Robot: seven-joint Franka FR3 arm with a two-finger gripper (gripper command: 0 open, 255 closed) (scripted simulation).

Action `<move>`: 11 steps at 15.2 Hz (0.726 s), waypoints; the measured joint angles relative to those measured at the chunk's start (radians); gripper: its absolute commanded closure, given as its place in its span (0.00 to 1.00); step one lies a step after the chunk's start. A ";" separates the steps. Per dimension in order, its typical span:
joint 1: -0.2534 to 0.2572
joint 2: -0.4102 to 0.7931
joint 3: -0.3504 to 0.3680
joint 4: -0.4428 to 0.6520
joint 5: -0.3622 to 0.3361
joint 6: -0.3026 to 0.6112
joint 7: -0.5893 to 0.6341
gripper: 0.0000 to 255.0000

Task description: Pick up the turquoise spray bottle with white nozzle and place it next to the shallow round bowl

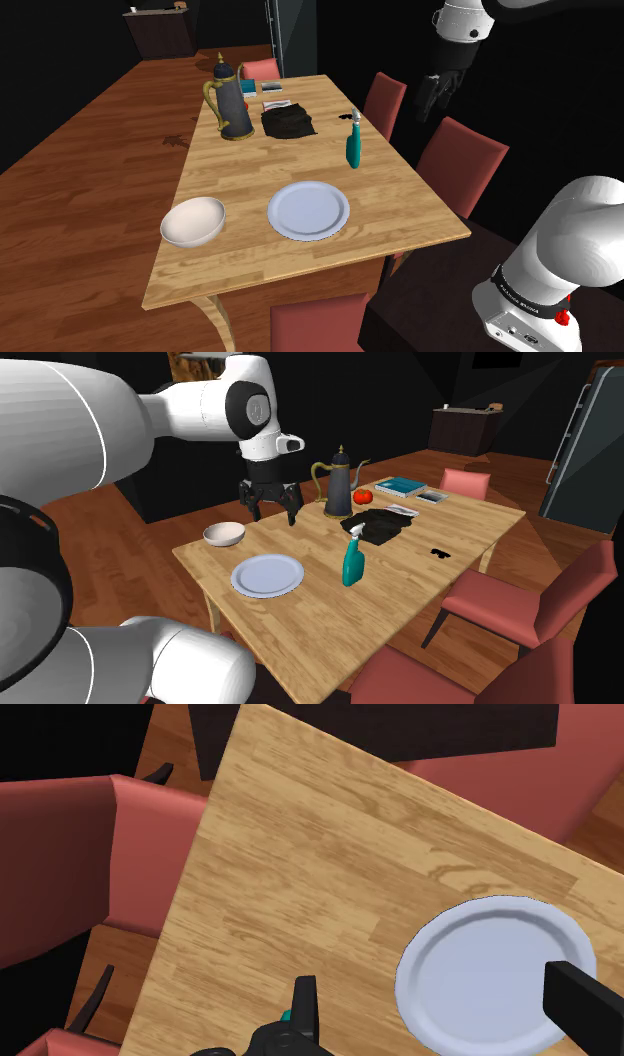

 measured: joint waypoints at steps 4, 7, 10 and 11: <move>-0.009 0.075 -0.005 0.022 -0.007 0.051 0.005 0.00; -0.023 0.173 -0.021 0.047 -0.021 0.122 0.004 0.00; -0.036 0.291 -0.032 0.090 -0.031 0.195 0.008 0.00; -0.038 0.330 -0.033 0.110 -0.032 0.212 0.014 0.00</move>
